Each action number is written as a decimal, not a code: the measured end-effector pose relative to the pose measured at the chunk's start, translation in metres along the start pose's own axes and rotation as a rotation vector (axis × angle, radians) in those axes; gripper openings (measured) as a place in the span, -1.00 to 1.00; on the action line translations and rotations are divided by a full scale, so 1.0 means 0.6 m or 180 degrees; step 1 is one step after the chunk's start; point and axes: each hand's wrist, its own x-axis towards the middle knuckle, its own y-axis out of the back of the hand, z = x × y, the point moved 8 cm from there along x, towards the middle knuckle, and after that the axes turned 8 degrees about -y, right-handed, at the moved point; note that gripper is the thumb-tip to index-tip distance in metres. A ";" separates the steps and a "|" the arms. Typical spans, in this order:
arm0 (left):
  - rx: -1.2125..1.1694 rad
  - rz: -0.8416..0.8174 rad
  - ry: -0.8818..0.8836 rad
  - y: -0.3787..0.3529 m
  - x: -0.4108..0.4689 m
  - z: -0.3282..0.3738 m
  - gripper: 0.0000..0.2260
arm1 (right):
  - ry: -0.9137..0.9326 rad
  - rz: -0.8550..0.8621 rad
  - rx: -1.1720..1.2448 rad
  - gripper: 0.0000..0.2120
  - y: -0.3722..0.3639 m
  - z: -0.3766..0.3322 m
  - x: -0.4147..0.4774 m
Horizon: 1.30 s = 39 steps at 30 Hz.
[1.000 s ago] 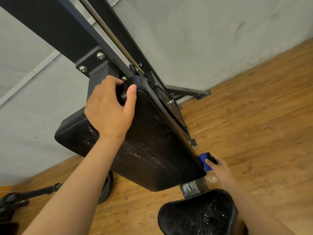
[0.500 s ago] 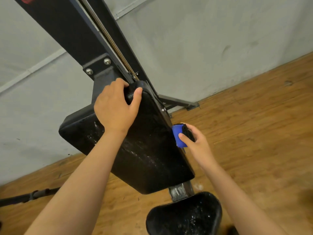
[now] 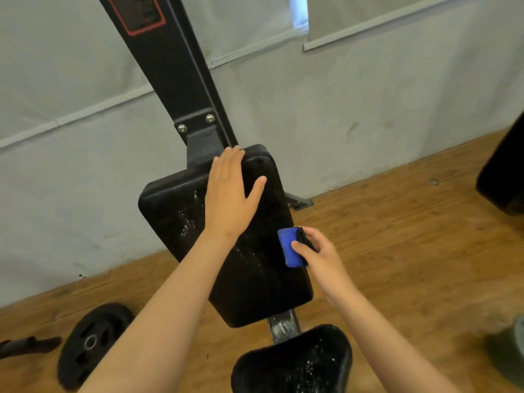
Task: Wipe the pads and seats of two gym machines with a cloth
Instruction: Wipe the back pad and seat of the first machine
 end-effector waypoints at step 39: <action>-0.0071 -0.2549 0.1042 -0.478 -0.772 -0.229 -0.33 | -0.1155 0.1394 -0.0502 -0.77 0.081 0.574 0.093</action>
